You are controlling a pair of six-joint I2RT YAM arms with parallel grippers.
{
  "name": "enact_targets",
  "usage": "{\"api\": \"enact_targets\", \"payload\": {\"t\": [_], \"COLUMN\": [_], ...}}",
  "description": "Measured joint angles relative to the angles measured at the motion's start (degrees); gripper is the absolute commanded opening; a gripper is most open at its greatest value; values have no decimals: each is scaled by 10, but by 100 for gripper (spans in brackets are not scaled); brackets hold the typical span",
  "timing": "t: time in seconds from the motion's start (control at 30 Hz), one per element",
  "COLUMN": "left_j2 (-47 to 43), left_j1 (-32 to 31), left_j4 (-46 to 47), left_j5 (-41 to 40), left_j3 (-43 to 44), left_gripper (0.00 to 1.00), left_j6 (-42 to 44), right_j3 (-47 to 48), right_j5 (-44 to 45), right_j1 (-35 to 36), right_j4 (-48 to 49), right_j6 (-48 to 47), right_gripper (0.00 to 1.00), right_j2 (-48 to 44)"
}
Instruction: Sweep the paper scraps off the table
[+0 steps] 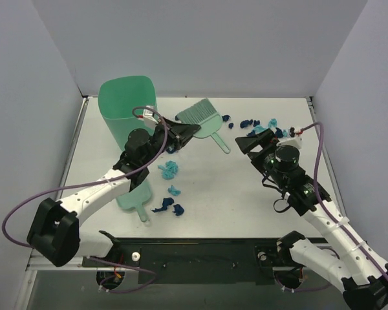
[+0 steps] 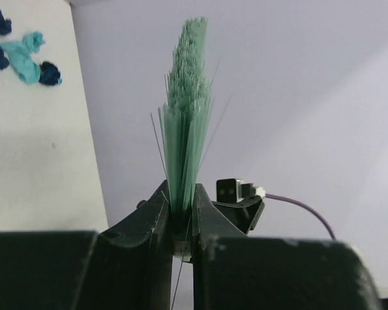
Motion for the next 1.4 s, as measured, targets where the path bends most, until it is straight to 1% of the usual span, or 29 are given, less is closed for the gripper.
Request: {"api": "enact_targets", "payload": {"t": [0.17, 0.3, 0.43, 0.6, 0.67, 0.73, 0.77, 0.87, 1.0, 1.07, 1.4], "left_j2": [-56, -98, -123, -141, -141, -141, -141, -139, -135, -134, -134], "left_j1": [2, 7, 8, 7, 5, 3, 3, 3, 2, 2, 2], "left_j4": [14, -6, -22, -21, -22, -20, -20, -18, 0, 3, 8], "left_j5": [-100, -161, -198, -223, -230, -234, -236, -232, -228, -228, -231], "left_j3": [-53, -106, -114, -124, -127, -133, -137, -142, -147, -150, -154], "left_gripper": [0, 0, 0, 0, 0, 0, 0, 0, 0, 0, 0], "left_j6": [-44, -72, -85, -99, -103, -108, -111, -122, -139, -143, -152], "right_j3": [-40, -49, -48, -25, -21, -18, -16, -7, 3, 3, 13], "right_j5": [-42, -81, -100, -111, -113, -112, -112, -113, -114, -114, -125], "right_j1": [-12, -10, 15, 68, 75, 75, 75, 75, 75, 75, 82], "right_j4": [171, 261, 320, 339, 352, 357, 358, 358, 365, 365, 367], "right_j6": [87, 122, 133, 130, 130, 131, 130, 127, 123, 123, 121], "right_gripper": [79, 74, 72, 65, 62, 57, 52, 44, 42, 37, 36], "right_j2": [54, 99, 132, 163, 171, 174, 175, 179, 187, 190, 214]}}
